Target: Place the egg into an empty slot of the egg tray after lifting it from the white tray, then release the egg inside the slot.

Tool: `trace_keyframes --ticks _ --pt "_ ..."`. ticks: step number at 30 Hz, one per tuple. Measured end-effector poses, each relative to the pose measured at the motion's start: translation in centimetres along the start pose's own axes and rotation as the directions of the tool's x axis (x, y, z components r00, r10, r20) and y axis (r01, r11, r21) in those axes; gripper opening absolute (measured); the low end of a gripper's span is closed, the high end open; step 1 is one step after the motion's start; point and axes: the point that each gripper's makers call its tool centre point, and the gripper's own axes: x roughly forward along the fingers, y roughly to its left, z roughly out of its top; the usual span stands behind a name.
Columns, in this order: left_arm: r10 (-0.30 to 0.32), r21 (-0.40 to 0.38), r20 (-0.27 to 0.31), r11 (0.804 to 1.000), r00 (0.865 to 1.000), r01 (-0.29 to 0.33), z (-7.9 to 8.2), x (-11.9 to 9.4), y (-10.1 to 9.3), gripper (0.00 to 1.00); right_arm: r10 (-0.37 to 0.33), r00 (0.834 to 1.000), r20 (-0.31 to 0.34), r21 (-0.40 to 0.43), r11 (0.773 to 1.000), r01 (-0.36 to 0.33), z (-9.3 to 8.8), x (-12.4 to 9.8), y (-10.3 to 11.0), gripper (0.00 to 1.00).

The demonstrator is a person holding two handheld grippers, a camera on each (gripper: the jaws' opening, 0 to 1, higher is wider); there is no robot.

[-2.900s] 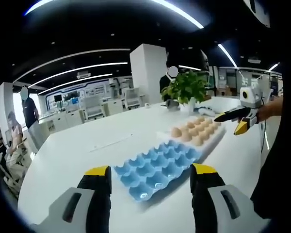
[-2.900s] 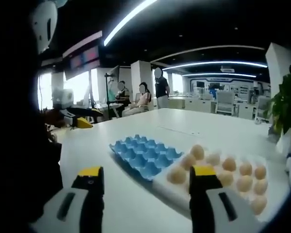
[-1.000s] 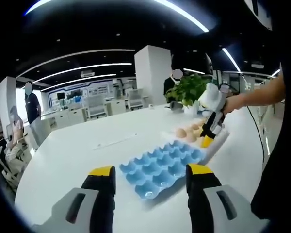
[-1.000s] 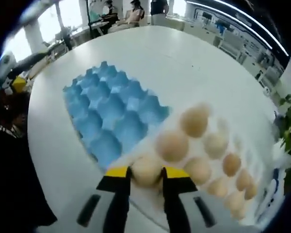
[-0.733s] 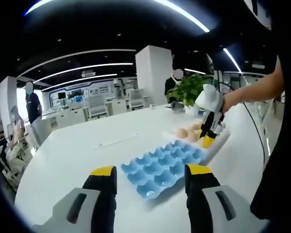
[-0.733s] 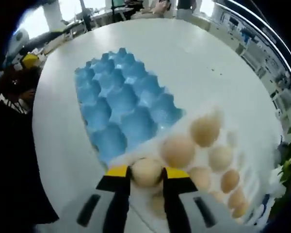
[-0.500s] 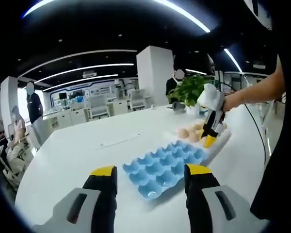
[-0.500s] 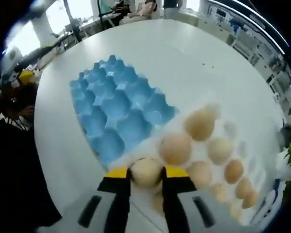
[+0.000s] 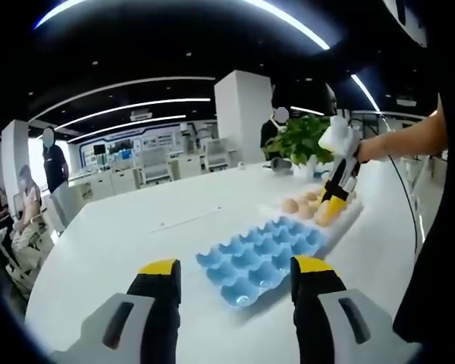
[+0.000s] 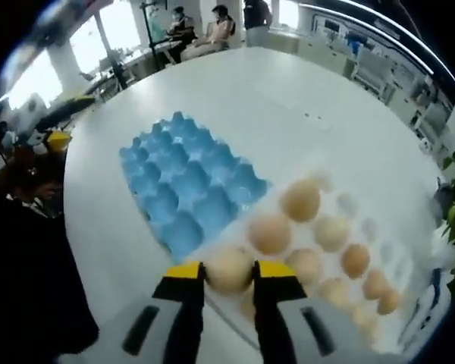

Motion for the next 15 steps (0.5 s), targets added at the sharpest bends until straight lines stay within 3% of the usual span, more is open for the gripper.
trace_keyframes --ticks 15 --pt "-0.011 0.009 -0.006 1.000 1.000 0.011 0.06 0.24 0.01 0.60 0.005 1.000 -0.007 -0.032 0.999 -0.006 0.28 -0.27 0.33 0.24"
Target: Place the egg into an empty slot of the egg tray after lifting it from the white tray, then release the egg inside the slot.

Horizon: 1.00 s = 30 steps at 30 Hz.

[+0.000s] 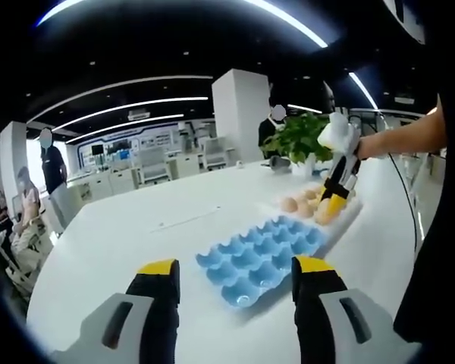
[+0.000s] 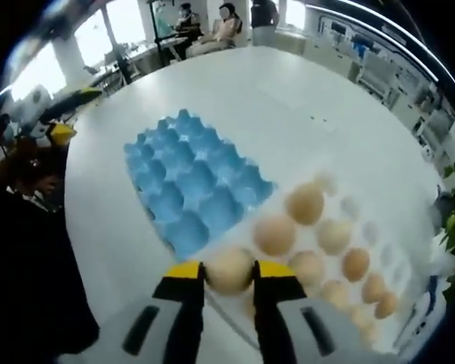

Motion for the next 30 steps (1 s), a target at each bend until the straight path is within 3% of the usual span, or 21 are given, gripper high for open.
trace_keyframes --ticks 14,30 --pt "-0.008 0.005 -0.008 1.000 1.000 0.008 -0.2 0.1 -0.1 0.60 0.037 0.999 0.003 -0.035 0.999 -0.037 1.3 0.5 1.7 0.24" --pt "-0.016 -0.001 -0.021 1.000 1.000 0.016 -0.7 0.1 -0.2 0.60 0.115 0.993 0.019 -0.119 0.987 -0.112 4.9 2.1 5.4 0.24"
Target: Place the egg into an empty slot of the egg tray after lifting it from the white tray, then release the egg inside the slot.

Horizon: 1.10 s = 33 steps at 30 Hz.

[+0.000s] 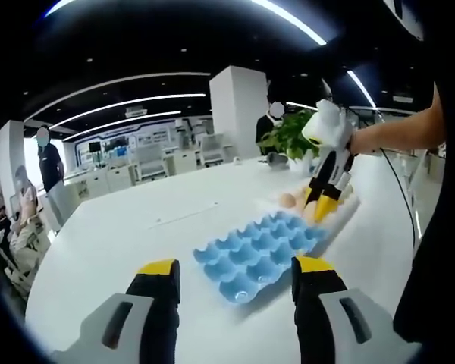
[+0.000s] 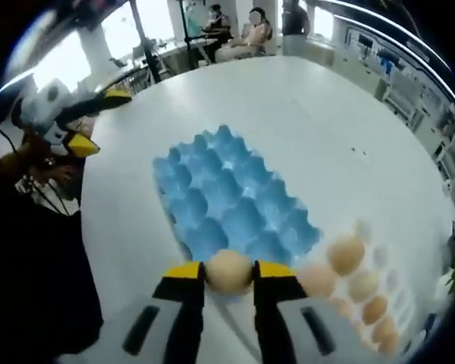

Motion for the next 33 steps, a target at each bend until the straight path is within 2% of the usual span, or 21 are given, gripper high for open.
trace_keyframes --ticks 15,33 --pt "-0.009 0.003 -0.012 1.000 1.000 0.009 -0.4 -0.2 0.3 0.59 0.067 0.998 0.010 -0.065 0.996 -0.066 3.4 2.4 2.5 0.24" --pt "-0.033 0.013 -0.024 0.999 0.999 0.034 -1.1 -0.8 1.3 0.59 0.119 0.992 0.032 -0.133 0.985 -0.113 8.3 5.0 5.9 0.24"
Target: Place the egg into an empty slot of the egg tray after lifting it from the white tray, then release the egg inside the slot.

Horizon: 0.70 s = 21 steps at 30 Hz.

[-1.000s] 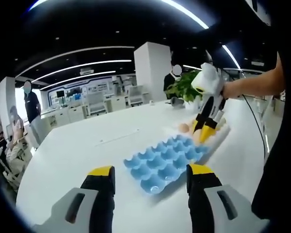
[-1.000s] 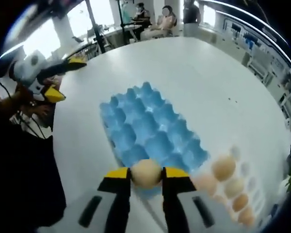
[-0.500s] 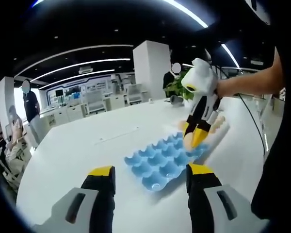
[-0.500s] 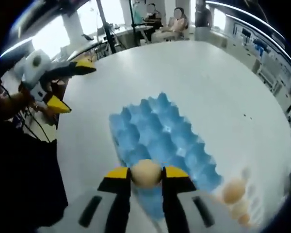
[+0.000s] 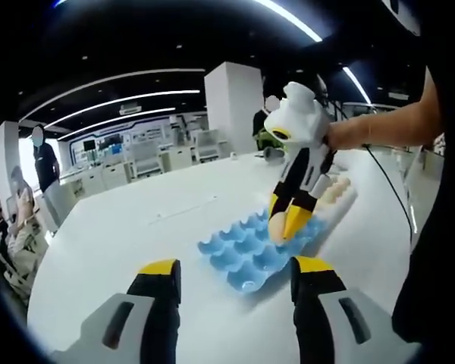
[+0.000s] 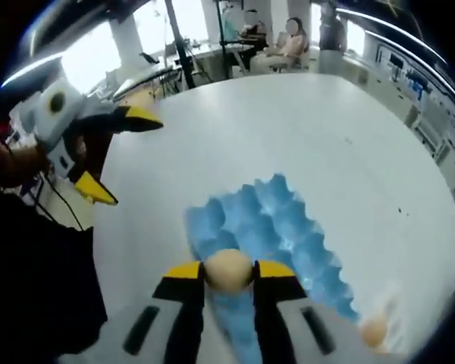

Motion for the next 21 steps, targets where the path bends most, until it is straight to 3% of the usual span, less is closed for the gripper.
trace_keyframes --ticks 21 --pt "-0.015 -0.001 -0.008 1.000 1.000 0.015 -0.7 -0.5 1.1 0.58 0.055 0.998 -0.020 -0.071 0.996 -0.056 3.4 4.1 2.3 0.24"
